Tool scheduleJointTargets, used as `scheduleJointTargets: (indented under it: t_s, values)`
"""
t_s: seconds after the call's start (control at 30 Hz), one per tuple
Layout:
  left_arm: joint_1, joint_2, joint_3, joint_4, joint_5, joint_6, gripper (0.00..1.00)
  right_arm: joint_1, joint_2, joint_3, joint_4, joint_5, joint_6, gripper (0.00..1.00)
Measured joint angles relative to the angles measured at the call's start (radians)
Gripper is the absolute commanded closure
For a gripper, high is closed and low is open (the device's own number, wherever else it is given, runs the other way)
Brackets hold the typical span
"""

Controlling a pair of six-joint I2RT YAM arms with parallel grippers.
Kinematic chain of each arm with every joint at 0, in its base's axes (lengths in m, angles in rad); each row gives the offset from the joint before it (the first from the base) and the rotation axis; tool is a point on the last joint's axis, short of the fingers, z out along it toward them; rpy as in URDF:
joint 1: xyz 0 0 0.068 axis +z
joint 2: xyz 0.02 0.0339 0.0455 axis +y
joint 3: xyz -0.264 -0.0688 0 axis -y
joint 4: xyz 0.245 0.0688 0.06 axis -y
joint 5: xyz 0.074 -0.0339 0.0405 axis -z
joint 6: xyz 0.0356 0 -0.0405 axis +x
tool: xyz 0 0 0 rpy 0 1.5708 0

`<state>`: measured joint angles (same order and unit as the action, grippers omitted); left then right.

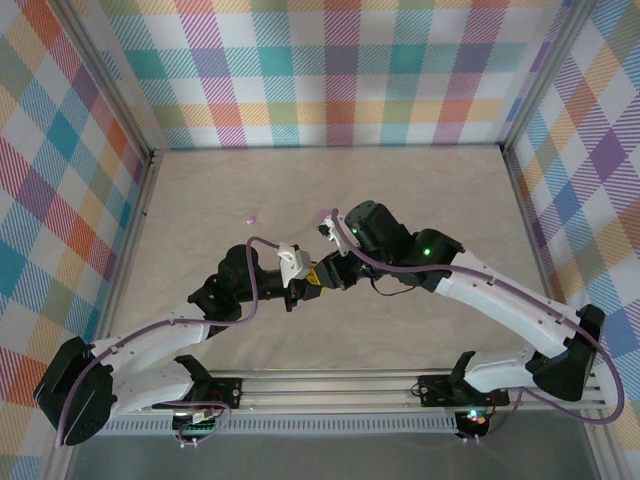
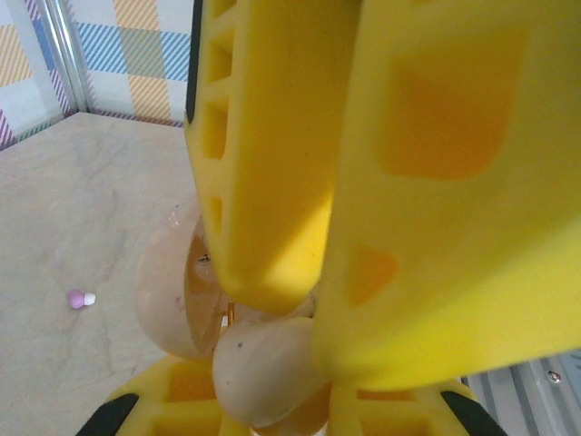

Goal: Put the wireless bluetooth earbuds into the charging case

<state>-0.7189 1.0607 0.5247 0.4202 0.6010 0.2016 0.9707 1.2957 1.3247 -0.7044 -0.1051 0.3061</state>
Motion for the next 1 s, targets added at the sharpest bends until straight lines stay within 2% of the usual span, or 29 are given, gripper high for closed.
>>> scheduleJointTargets:
  t_s: [0.57,0.8,1.0]
  values:
    - [0.002,-0.006,0.0,-0.034,-0.018,-0.003,1.0,0.038,0.082,0.083,-0.081,0.099,-0.008,0.73]
    - [0.002,-0.012,-0.002,-0.056,-0.021,-0.003,1.0,0.047,0.1,0.097,-0.103,0.124,-0.006,0.87]
    - [0.002,-0.036,-0.032,-0.018,-0.026,-0.002,1.0,0.052,0.075,0.082,-0.089,0.138,0.002,0.89]
